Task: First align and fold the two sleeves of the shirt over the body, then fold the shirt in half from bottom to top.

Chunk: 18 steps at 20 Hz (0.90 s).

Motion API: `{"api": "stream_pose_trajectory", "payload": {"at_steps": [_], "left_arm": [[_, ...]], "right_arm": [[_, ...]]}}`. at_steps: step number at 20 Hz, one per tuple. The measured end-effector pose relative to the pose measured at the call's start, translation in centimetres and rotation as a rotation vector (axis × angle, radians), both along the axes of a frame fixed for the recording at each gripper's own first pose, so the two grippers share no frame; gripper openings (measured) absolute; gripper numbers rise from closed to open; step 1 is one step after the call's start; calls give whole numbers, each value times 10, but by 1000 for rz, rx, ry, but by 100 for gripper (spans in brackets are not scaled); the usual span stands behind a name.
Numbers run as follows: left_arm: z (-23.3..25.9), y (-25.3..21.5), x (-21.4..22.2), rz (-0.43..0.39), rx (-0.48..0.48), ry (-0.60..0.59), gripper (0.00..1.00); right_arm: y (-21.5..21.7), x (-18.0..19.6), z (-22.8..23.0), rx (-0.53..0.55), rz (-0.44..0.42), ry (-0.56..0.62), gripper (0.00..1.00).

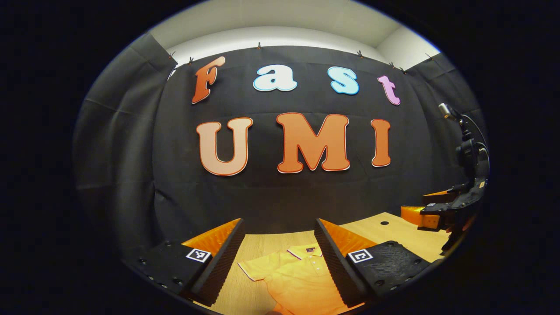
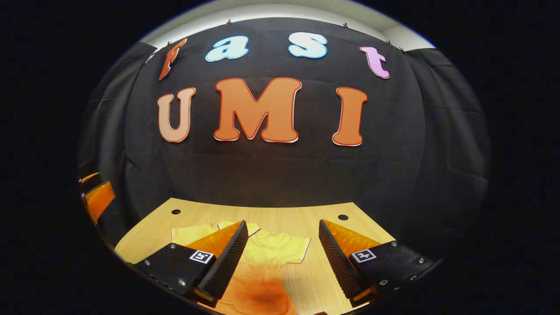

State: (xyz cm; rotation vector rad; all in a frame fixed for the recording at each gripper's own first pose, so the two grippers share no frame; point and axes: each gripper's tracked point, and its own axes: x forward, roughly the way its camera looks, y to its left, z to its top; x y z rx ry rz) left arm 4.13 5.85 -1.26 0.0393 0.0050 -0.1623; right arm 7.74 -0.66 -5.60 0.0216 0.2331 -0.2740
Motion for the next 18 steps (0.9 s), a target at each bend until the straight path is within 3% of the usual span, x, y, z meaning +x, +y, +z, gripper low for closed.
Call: {"api": "stream_pose_trajectory", "payload": {"at_steps": [5,10,15,18], "left_arm": [[-3,16,6,-5,4,6,98],[-4,38,10,124,-1,9,98],[-10,47,15,209,35,40,98],[-21,41,11,231,41,73,98]], "right_arm": [[-19,25,-46,43,-26,166,98],[-35,61,-87,102,5,304,98],[-43,84,-151,253,27,536,96],[-60,101,-178,254,17,619,93]]}}
